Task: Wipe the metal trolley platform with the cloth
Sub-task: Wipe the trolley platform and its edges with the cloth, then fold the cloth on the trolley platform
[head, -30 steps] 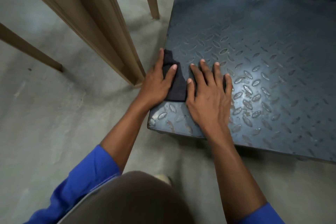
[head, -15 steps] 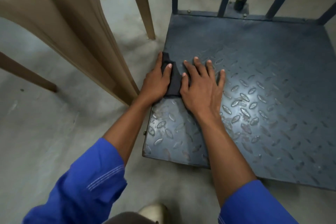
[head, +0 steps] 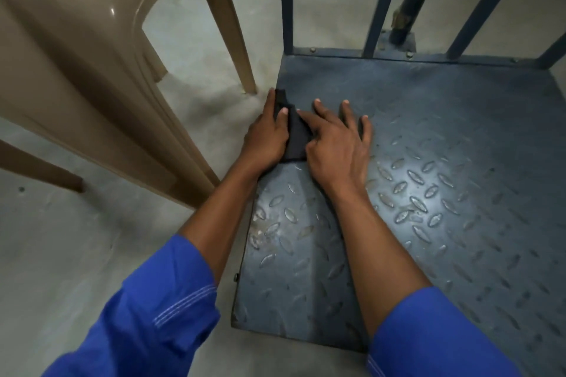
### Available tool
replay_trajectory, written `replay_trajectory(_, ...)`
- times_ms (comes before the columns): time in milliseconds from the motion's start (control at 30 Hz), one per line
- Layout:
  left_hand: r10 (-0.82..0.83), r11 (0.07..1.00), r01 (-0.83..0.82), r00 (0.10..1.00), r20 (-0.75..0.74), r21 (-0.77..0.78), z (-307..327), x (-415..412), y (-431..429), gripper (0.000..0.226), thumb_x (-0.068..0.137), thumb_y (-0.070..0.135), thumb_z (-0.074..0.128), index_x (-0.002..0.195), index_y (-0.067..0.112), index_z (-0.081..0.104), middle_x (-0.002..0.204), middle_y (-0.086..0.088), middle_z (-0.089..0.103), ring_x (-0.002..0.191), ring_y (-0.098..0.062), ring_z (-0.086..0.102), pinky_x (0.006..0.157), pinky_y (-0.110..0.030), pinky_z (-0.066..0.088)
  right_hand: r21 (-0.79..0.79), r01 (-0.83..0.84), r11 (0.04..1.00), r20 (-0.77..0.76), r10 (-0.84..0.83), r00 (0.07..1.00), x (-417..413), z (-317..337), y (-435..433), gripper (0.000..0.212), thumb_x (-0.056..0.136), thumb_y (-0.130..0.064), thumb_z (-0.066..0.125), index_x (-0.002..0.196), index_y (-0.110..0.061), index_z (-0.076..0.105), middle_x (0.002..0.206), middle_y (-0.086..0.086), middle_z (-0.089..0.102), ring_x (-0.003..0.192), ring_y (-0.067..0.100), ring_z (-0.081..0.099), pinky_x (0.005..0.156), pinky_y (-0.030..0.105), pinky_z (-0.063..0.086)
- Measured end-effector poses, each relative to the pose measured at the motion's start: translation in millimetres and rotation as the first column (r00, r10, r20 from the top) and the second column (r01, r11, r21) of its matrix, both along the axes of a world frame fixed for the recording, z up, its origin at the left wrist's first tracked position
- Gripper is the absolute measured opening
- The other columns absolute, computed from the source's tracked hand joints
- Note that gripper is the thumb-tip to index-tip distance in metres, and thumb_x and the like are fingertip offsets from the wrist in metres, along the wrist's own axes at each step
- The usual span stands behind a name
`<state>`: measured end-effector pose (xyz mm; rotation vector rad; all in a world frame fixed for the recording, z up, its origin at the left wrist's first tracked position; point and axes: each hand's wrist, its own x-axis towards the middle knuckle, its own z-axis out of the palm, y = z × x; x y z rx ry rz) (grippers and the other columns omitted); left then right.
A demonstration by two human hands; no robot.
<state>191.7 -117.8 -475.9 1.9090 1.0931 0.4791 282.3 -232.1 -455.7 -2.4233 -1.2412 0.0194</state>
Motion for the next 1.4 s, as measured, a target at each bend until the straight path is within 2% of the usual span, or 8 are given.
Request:
replay_trajectory(200, 0.070, 0.997, -0.073, 0.994, -0.082, -0.034, 9.1, 64.9, 66.7, 0.053, 0.111, 0.046, 0.030, 0.162, 0.032, 0.029, 0.154, -0.012, 0.053, 0.138, -0.037, 0.052, 0.115, -0.046, 0.041, 0.065, 0.056, 0.996, 0.013, -0.057, 0.998, 4.3, -5.3, 11.9, 0.074, 0.086, -0.012, 0.054, 0.157, -0.025, 0.038, 0.158, -0.006, 0.049, 0.157, 0.023, 0.025, 0.127, 0.054, 0.012)
replay_trajectory(333, 0.067, 0.995, -0.065, 0.997, 0.027, -0.075, 5.5, 87.0, 96.2, 0.048, 0.105, 0.049, 0.046, 0.146, 0.026, 0.053, 0.144, -0.004, 0.062, 0.132, -0.027, 0.057, 0.100, -0.031, 0.043, 0.042, 0.047, 0.998, 0.079, -0.050, 0.996, 2.4, -8.7, 13.3, 0.072, 0.087, -0.016, 0.054, 0.157, -0.024, 0.038, 0.161, -0.006, 0.044, 0.157, 0.023, 0.026, 0.125, 0.056, 0.015)
replay_trajectory(733, 0.404, 0.914, -0.406, 0.913, -0.060, -0.015, 31.2, 89.9, 83.6, 0.046, 0.112, 0.040, 0.040, 0.136, 0.009, 0.064, 0.137, -0.017, 0.065, 0.129, -0.037, 0.058, 0.099, -0.037, 0.043, -0.010, 0.024, 1.000, 0.108, -0.022, 0.994, 1.5, -5.0, 14.3, 0.061, 0.089, -0.026, 0.053, 0.149, -0.023, 0.046, 0.164, -0.004, 0.039, 0.155, 0.026, 0.028, 0.122, 0.060, 0.017)
replay_trajectory(867, 0.419, 0.896, -0.429, 0.903, 0.096, 0.117, 44.4, 63.8, 26.9, 0.041, 0.113, 0.041, 0.038, 0.136, 0.016, 0.061, 0.124, -0.019, 0.070, 0.116, -0.041, 0.063, 0.086, -0.037, 0.043, 0.255, 0.083, 0.963, -0.111, -0.056, 0.992, 4.2, 0.0, 10.4, 0.049, 0.093, -0.016, 0.056, 0.142, -0.016, 0.054, 0.142, 0.006, 0.059, 0.135, 0.025, 0.050, 0.117, 0.048, 0.034)
replay_trajectory(933, 0.310, 0.915, -0.336, 0.939, 0.147, 0.224, 46.9, 45.4, -8.6, 0.039, 0.112, 0.042, 0.040, 0.134, 0.017, 0.061, 0.116, -0.019, 0.073, 0.107, -0.042, 0.066, 0.081, -0.039, 0.044, 0.485, 0.220, 0.847, -0.420, 0.005, 0.907, 6.3, 8.7, -1.8, 0.038, 0.105, -0.027, 0.049, 0.141, -0.019, 0.057, 0.138, 0.004, 0.061, 0.127, 0.019, 0.056, 0.109, 0.041, 0.047)
replay_trajectory(1067, -0.018, 0.953, -0.057, 0.970, 0.243, 0.297, 52.8, 14.8, -66.4, 0.037, 0.112, 0.037, 0.046, 0.139, 0.016, 0.061, 0.119, -0.008, 0.073, 0.107, -0.022, 0.067, 0.078, -0.020, 0.043, 0.537, 0.401, 0.743, -0.820, 0.346, 0.456, 8.6, 27.2, -65.8, 0.047, 0.102, -0.050, 0.056, 0.142, -0.026, 0.058, 0.139, 0.002, 0.064, 0.126, 0.013, 0.063, 0.104, 0.035, 0.055)
replay_trajectory(1233, -0.283, 0.940, 0.323, 0.917, 0.281, -0.107, 59.7, 17.8, -135.2, 0.051, 0.109, 0.059, 0.034, 0.155, 0.040, 0.046, 0.154, 0.011, 0.053, 0.141, -0.004, 0.049, 0.118, -0.029, 0.039, 0.536, 0.370, 0.759, -0.835, 0.412, 0.364, 1.3, 40.2, -135.5, 0.036, 0.092, -0.019, 0.075, 0.126, -0.006, 0.070, 0.117, 0.007, 0.077, 0.110, 0.020, 0.072, 0.096, 0.032, 0.057)
replay_trajectory(1400, -0.056, 0.925, 0.206, 0.905, 0.421, -0.319, 74.7, 11.8, -158.8, 0.046, 0.113, 0.040, 0.035, 0.151, 0.022, 0.053, 0.144, -0.002, 0.060, 0.134, -0.013, 0.057, 0.106, -0.019, 0.049, 0.507, 0.576, 0.641, -0.861, 0.409, 0.304, 7.4, 53.8, -155.0, 0.024, 0.090, -0.004, 0.075, 0.114, -0.006, 0.073, 0.109, 0.013, 0.078, 0.099, 0.024, 0.074, 0.092, 0.038, 0.059)
